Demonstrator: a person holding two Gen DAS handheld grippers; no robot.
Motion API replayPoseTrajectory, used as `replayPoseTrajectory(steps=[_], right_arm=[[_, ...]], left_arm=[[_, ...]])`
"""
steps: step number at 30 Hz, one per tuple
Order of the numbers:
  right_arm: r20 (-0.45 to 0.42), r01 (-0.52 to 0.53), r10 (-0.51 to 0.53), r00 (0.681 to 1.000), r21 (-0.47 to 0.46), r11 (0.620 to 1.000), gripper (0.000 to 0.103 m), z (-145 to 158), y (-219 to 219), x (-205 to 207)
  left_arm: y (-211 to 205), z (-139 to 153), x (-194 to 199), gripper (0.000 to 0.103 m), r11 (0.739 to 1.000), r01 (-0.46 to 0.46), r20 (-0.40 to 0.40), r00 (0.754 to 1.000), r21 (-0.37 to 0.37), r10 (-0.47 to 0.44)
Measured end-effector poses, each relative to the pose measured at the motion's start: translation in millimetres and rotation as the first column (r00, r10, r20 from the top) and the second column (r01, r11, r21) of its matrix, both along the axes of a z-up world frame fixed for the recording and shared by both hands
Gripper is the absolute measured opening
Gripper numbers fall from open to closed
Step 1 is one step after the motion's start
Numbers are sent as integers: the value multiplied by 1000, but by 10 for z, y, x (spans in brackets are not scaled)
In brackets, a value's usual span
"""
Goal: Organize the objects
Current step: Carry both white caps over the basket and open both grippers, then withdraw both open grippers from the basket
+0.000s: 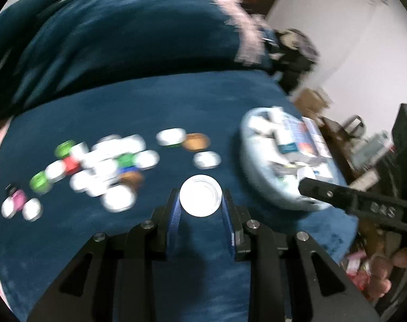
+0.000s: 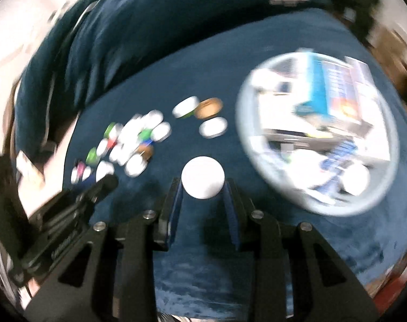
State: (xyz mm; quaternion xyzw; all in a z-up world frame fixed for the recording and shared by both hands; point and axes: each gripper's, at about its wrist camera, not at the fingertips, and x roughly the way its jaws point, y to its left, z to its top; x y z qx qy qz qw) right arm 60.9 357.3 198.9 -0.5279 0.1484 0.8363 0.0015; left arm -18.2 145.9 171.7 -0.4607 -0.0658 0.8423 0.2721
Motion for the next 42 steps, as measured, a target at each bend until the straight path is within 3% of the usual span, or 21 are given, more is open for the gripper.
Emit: replayPoseTrajectory(steps=[3, 6, 9, 12, 13, 14, 15, 16, 19, 22, 27, 37, 42], right_arm=[[-25, 174, -174, 984, -32, 984, 32, 46, 505, 147], [-21, 343, -344, 939, -36, 939, 32, 9, 975, 290], [-15, 438, -440, 898, -55, 897, 32, -42, 1295, 393], [-26, 458, -462, 887, -86, 885, 34, -76, 1447, 401], [-34, 459, -465, 885, -106, 882, 34, -78, 1474, 407], [-33, 464, -471, 881, -122, 877, 34, -94, 1519, 403], [-29, 471, -478, 878, -124, 873, 41, -102, 1537, 399], [-27, 482, -489, 872, -124, 867, 53, -94, 1568, 419], [-38, 504, -511, 859, -120, 855, 74, -54, 1614, 442], [-49, 505, -512, 857, -110, 856, 83, -25, 1586, 437], [-50, 467, -471, 881, -64, 882, 87, 6, 1422, 396], [-96, 327, -325, 941, 9, 945, 87, 175, 866, 279], [-112, 228, -221, 969, 55, 972, 87, 217, 481, 180]], left_arm=[[471, 73, 18, 30, 996, 84, -2, 996, 25, -84], [940, 82, 53, 30, 986, 168, -14, 986, 8, -168], [1405, 41, 34, 30, 973, 230, -13, 973, -5, -231], [1687, -34, -27, 34, 969, 247, 2, 969, -10, -247], [1731, -56, -41, 44, 970, 243, 4, 970, -15, -243], [1761, -74, -58, 75, 972, 231, 5, 973, -27, -231], [1758, -87, -69, 101, 976, 212, 4, 977, -41, -212], [1730, -88, -65, 103, 979, 201, -3, 979, -36, -202], [1611, -75, -38, 102, 984, 175, -26, 984, -45, -176], [1483, -74, -11, 102, 987, 145, -48, 988, -73, -149], [1199, -78, 47, 102, 994, 81, -49, 995, -77, -85], [523, -162, 50, 102, 998, -18, 31, 999, -63, 20], [129, -268, 52, 102, 988, -99, 18, 995, -116, 102]])
